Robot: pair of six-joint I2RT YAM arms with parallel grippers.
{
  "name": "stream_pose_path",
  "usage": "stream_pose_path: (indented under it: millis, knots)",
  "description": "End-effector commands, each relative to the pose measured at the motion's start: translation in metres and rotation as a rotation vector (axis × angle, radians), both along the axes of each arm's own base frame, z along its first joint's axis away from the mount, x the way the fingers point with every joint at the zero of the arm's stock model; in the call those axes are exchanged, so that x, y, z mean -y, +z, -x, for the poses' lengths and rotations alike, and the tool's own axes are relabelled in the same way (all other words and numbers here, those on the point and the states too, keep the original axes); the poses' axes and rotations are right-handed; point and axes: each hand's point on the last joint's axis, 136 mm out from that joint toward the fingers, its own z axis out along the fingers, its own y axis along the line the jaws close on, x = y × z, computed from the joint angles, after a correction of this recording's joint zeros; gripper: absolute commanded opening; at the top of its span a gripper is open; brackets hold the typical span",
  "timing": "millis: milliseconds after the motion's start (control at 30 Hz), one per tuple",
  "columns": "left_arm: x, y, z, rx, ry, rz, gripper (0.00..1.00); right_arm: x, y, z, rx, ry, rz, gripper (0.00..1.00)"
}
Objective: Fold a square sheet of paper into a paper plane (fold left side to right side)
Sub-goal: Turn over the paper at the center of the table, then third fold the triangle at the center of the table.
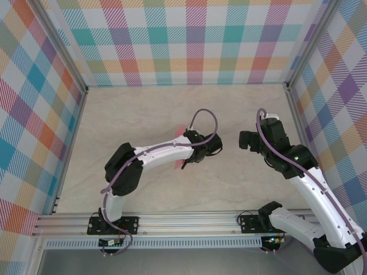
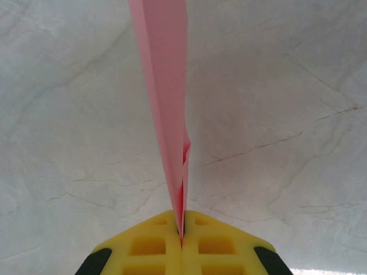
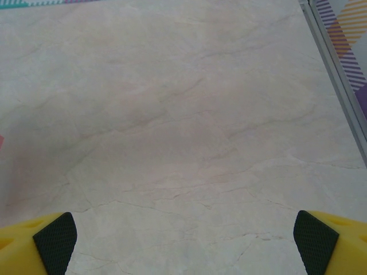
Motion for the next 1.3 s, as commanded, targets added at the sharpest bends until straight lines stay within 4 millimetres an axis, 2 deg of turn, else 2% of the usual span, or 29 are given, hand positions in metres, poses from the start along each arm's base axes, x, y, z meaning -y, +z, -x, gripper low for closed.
stream_pose_path:
  millis: [0, 233, 367, 467, 533, 633, 800, 867, 933, 1033, 1100, 1200, 1267]
  knots:
    - [-0.002, -0.005, 0.006, -0.043, 0.019, -0.056, 0.00, 0.008, -0.006, 0.006, -0.015, -0.006, 0.047, 1.00]
    - [0.015, -0.028, 0.005, -0.110, 0.008, -0.053, 0.03, 0.009, -0.011, 0.005, -0.024, -0.005, 0.059, 1.00]
    - [0.048, -0.049, 0.013, -0.231, -0.040, 0.078, 0.11, 0.010, -0.015, 0.006, -0.042, -0.008, 0.074, 1.00]
    - [0.057, -0.058, 0.013, -0.270, -0.040, 0.109, 0.14, 0.011, -0.017, 0.008, -0.057, -0.009, 0.082, 1.00]
    - [0.057, -0.056, 0.010, -0.276, -0.040, 0.113, 0.16, 0.012, -0.018, 0.009, -0.062, -0.010, 0.084, 1.00]
    - [0.070, -0.049, 0.009, -0.297, -0.081, 0.185, 0.30, 0.012, -0.020, 0.010, -0.067, -0.008, 0.083, 1.00]
    - [0.091, -0.015, 0.007, -0.304, -0.139, 0.386, 0.50, 0.003, -0.017, 0.009, -0.070, 0.024, 0.045, 1.00]
    - [0.092, 0.001, 0.005, -0.302, -0.146, 0.489, 0.55, -0.003, -0.017, 0.009, -0.078, 0.048, 0.015, 1.00]
    - [0.088, 0.022, 0.002, -0.278, -0.155, 0.603, 0.60, -0.013, -0.019, 0.007, -0.092, 0.075, -0.024, 1.00]
    - [0.064, 0.049, -0.004, -0.218, -0.136, 0.728, 0.68, -0.039, -0.027, 0.000, -0.126, 0.134, -0.124, 1.00]
    - [0.040, 0.058, -0.010, -0.191, -0.102, 0.801, 0.71, -0.066, -0.034, -0.005, -0.157, 0.209, -0.222, 1.00]
    - [0.005, 0.056, -0.012, -0.190, -0.036, 0.951, 0.73, -0.115, -0.047, -0.017, -0.224, 0.339, -0.392, 0.99]
    - [-0.014, 0.054, -0.017, -0.180, 0.003, 1.042, 0.74, -0.143, -0.059, -0.026, -0.280, 0.398, -0.477, 0.93]
